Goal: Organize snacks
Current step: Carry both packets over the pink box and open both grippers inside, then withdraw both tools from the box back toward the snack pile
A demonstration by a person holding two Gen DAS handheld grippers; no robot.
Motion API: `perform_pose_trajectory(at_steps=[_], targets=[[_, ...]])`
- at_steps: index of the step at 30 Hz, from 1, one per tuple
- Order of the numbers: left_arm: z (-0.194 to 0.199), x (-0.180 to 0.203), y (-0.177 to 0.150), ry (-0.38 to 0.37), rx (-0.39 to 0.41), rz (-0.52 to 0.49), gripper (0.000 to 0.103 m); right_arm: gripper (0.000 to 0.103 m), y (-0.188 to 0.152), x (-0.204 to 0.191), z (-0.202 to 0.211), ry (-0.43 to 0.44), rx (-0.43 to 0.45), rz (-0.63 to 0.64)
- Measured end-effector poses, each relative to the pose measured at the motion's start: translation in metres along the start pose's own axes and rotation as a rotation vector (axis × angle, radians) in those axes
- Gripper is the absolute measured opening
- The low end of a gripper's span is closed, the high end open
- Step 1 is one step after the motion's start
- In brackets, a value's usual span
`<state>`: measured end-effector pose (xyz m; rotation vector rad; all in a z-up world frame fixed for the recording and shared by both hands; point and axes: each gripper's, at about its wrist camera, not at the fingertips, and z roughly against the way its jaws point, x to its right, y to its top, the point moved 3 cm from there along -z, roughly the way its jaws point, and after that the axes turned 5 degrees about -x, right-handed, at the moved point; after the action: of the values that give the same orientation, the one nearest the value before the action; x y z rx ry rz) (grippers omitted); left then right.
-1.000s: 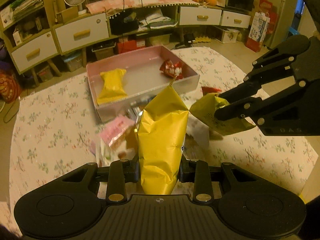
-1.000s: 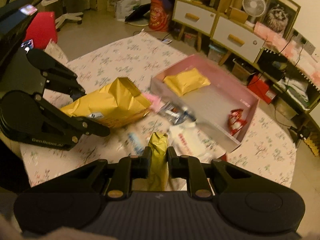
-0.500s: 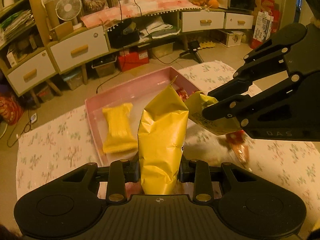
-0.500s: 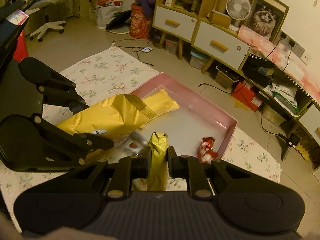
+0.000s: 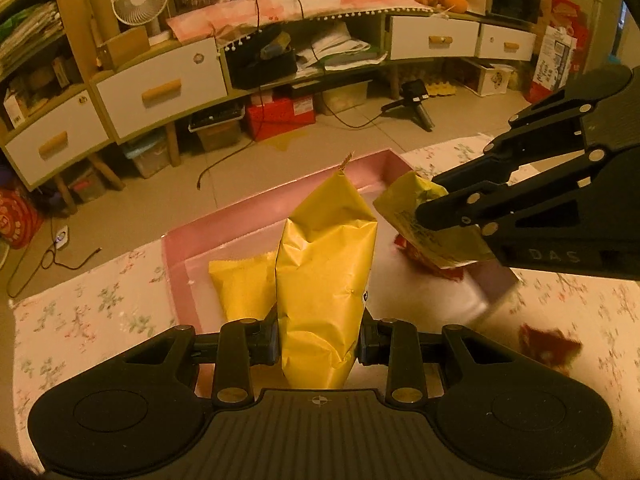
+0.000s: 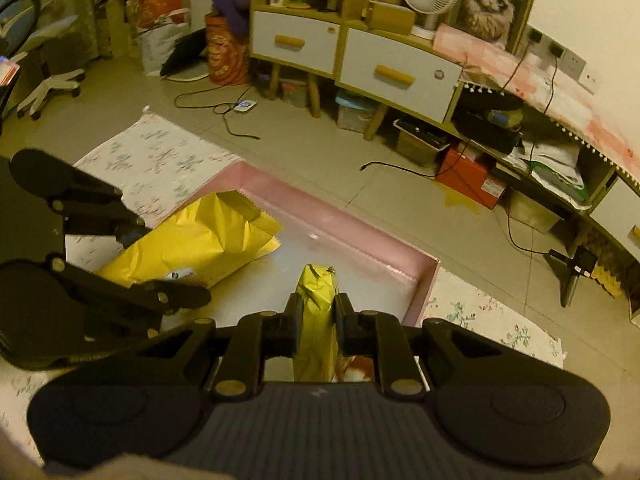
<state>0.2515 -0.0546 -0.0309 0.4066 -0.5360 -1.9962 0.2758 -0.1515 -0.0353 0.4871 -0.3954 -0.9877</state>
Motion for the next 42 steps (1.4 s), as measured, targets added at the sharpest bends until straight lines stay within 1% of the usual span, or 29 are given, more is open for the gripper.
perform_pose_trajectory(at_steps=[5, 11, 13, 15, 17, 20, 22, 24, 25, 27, 28, 29, 30, 31, 33, 34, 36, 39, 41, 42], targets=[[-0.027, -0.001, 0.008, 0.000, -0.035, 0.021, 0.031, 0.015, 0.007, 0.009, -0.020, 0.000, -0.003, -0.037], [-0.050, -0.002, 0.013, -0.008, -0.045, 0.020, 0.031, 0.015, 0.010, 0.010, -0.036, -0.032, -0.024, -0.008], [-0.056, -0.001, 0.012, -0.007, -0.050, 0.018, 0.031, 0.010, 0.011, 0.012, -0.038, -0.038, -0.024, -0.010], [-0.060, -0.002, 0.012, -0.004, -0.050, 0.019, 0.031, 0.009, 0.012, 0.014, -0.041, -0.051, -0.027, -0.008], [-0.063, -0.004, 0.011, -0.008, -0.047, 0.027, 0.031, 0.009, 0.012, 0.014, -0.040, -0.045, -0.027, -0.008], [-0.063, -0.008, 0.010, -0.027, -0.040, 0.040, 0.034, 0.011, 0.013, 0.013, -0.038, -0.066, -0.022, 0.008], [-0.061, -0.009, 0.009, -0.037, -0.038, 0.038, 0.036, 0.015, 0.013, 0.014, -0.036, -0.078, -0.020, 0.014], [-0.059, -0.009, 0.008, -0.045, -0.041, 0.035, 0.042, 0.024, 0.013, 0.014, -0.033, -0.083, -0.016, 0.010], [-0.056, -0.009, 0.008, -0.050, -0.040, 0.036, 0.045, 0.025, 0.012, 0.014, -0.030, -0.086, -0.014, 0.009], [-0.052, -0.008, 0.009, -0.054, -0.036, 0.044, 0.055, 0.026, 0.012, 0.014, -0.026, -0.091, -0.013, 0.013], [-0.049, -0.008, 0.009, -0.054, -0.033, 0.047, 0.056, 0.026, 0.012, 0.014, -0.023, -0.094, -0.012, 0.016], [-0.046, -0.008, 0.009, -0.056, -0.030, 0.050, 0.059, 0.029, 0.011, 0.014, -0.021, -0.096, -0.010, 0.018], [-0.043, -0.007, 0.008, -0.058, -0.027, 0.051, 0.062, 0.034, 0.011, 0.013, -0.018, -0.098, -0.009, 0.021], [-0.041, -0.007, 0.008, -0.058, -0.025, 0.051, 0.064, 0.037, 0.011, 0.012, -0.014, -0.102, -0.004, 0.026], [-0.033, -0.005, 0.007, -0.053, -0.016, 0.049, 0.070, 0.050, 0.008, 0.010, -0.006, -0.114, 0.008, 0.034], [-0.029, -0.004, 0.006, -0.053, -0.013, 0.047, 0.071, 0.053, 0.008, 0.009, -0.003, -0.116, 0.012, 0.034], [-0.022, -0.003, 0.004, -0.051, -0.010, 0.048, 0.074, 0.065, 0.005, 0.006, 0.004, -0.119, 0.023, 0.032], [-0.009, -0.002, -0.001, -0.050, -0.006, 0.043, 0.076, 0.074, 0.002, 0.003, 0.017, -0.126, 0.042, 0.030], [0.000, -0.001, -0.005, -0.048, -0.004, 0.038, 0.080, 0.076, -0.002, 0.001, 0.025, -0.134, 0.051, 0.024], [0.006, -0.001, -0.008, -0.048, -0.001, 0.035, 0.081, 0.079, -0.003, 0.000, 0.029, -0.138, 0.056, 0.020]])
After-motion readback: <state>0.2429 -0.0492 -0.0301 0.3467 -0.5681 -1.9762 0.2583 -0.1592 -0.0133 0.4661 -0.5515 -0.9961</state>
